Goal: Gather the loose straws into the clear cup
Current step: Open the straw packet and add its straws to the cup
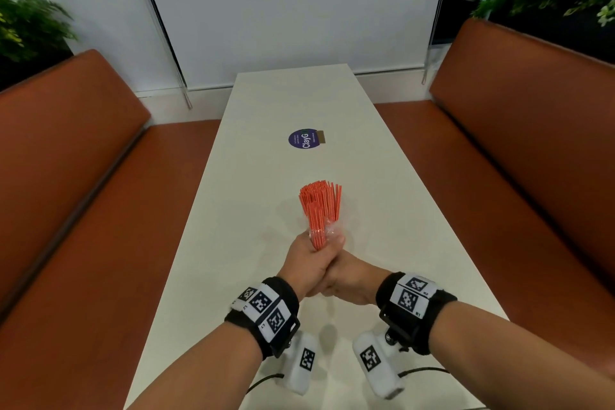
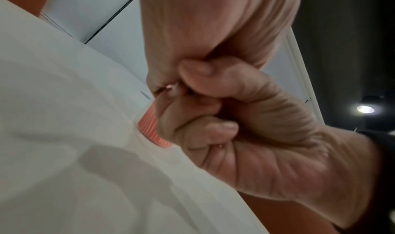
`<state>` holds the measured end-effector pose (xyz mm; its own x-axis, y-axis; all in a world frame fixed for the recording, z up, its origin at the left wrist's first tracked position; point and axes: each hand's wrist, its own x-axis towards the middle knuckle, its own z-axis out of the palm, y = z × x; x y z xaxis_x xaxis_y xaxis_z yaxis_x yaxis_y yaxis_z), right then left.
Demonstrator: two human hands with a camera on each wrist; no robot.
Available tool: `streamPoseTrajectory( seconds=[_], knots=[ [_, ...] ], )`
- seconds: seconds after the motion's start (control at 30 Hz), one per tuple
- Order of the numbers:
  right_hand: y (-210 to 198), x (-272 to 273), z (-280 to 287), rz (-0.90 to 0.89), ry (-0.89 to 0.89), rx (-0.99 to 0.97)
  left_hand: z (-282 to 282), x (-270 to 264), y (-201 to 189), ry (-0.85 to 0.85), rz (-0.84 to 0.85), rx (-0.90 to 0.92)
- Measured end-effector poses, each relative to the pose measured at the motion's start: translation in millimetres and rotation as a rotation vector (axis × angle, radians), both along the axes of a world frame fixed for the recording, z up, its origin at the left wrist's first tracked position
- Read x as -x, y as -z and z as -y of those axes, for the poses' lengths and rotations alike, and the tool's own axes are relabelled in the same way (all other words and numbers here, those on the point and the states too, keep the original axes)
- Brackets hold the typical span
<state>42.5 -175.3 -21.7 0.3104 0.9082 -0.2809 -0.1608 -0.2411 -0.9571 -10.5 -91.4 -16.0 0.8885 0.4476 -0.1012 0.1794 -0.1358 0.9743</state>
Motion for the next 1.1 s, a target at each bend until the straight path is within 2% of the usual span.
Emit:
streamPoseTrajectory(
  seconds=[0.07,0.13,0.23,0.3,0.37,0.47,0.53,0.63,0.7,0.8,1.1],
  knots=[
    [-7,-4,4,-0.007,-0.055,0.038,-3,-1,-2,-0.011,-0.005,0.001],
    [-13,-14,11,0.117,-0.101,0.14,-6,-1,-4,-0.032,0.0,0.014],
    [-20,-33,19,0.562,0.017,0.282,-13,-2,-5,-0.027,0.004,0.042],
    [-21,-42,23,0.791,0.209,0.149,-16,-2,-5,-0.031,-0.019,0.046],
    [-25,-44,23,0.783,0.357,-0.065,-18,-3,-1,-0.023,-0.031,0.004],
    [-35,-36,13,0.733,0.397,-0.219,-17,-5,2,0.016,-0.051,-0.09],
    [-40,-31,2,0.8,0.461,-0.192,-15,-7,5,0.063,-0.093,-0.181],
    [-44,-28,-12,1.049,0.525,-0.11,-12,-10,8,0.068,-0.11,-0.274],
    [-42,-29,-18,1.155,0.536,-0.053,-9,-10,7,0.053,-0.095,-0.319],
    [-39,-33,-23,1.149,0.53,0.018,-8,-7,7,0.035,-0.067,-0.31],
    [-34,-43,-20,0.874,0.623,0.042,-20,-2,8,0.042,-0.095,-0.318]
  ],
)
